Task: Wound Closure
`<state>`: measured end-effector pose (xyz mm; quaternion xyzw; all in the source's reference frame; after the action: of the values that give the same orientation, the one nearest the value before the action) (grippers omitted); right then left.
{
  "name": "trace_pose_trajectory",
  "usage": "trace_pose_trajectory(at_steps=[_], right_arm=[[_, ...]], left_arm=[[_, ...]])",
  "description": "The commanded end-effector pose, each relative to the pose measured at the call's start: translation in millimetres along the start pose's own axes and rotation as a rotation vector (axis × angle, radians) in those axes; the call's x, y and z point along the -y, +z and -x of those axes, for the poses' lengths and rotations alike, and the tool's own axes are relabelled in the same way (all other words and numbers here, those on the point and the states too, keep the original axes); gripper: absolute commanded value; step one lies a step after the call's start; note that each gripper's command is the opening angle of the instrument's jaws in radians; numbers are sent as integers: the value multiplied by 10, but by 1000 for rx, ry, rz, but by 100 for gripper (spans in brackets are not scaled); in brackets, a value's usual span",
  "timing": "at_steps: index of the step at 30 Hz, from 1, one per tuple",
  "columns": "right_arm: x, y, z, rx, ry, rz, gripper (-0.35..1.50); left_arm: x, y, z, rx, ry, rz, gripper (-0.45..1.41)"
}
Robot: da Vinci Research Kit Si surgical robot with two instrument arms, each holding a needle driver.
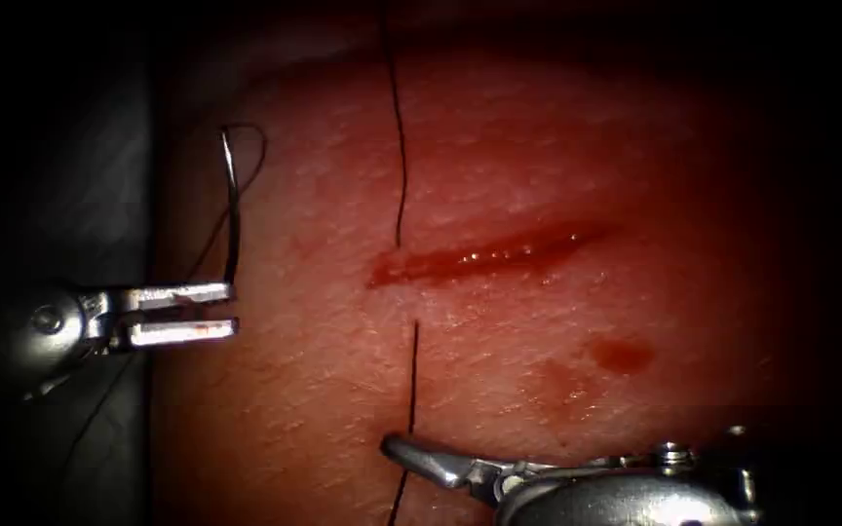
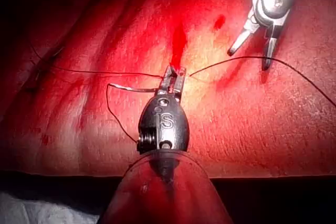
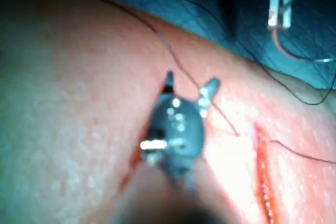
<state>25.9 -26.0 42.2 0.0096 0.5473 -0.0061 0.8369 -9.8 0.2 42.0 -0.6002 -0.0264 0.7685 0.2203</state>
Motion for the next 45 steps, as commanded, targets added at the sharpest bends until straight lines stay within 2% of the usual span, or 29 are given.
trace_pose_trajectory(at_steps=[1, 4, 9, 12, 15, 16, 17, 19, 20, 21, 27, 41, 45], right_arm=[[-1, 12, 21, 12, 2, 10, 98], [-14, 20, 48, 30, -3, 32, 98], [-25, 39, 79, 56, -19, 54, 93], [-30, 48, 92, 82, -28, 51, 91], [-34, 56, 102, 93, -32, 66, 99], [-34, 58, 106, 94, -36, 68, 76], [-34, 58, 106, 94, -36, 68, 76], [-32, 56, 109, 57, -23, 25, -25], [-33, 56, 109, 57, -22, 25, -35], [-33, 56, 109, 61, -24, 25, -35], [-24, 49, 94, 61, -16, 18, -35], [15, 24, 6, 5, 1, -10, -35], [25, 21, -10, -5, -19, -20, -35]], left_arm=[[-1, 6, 6, -1, -1, 2, -45], [-1, 6, 6, -1, -1, 2, -45], [-2, 6, 7, -1, 1, 1, -45], [-2, 6, 8, -1, -4, 1, -45], [-2, 6, 8, -1, -4, 1, -45], [-2, 6, 8, -1, -4, 1, -45], [-2, 6, 8, -1, -4, 1, -45], [-2, 6, 8, -1, -4, 2, -45], [-2, 6, 8, -1, -4, 2, -45], [-2, 6, 8, -1, -4, 2, -45], [-2, 5, 8, -1, -9, 2, -45], [-3, 5, 9, -1, -9, 1, -45], [-3, 5, 9, -1, -9, 1, -45]])
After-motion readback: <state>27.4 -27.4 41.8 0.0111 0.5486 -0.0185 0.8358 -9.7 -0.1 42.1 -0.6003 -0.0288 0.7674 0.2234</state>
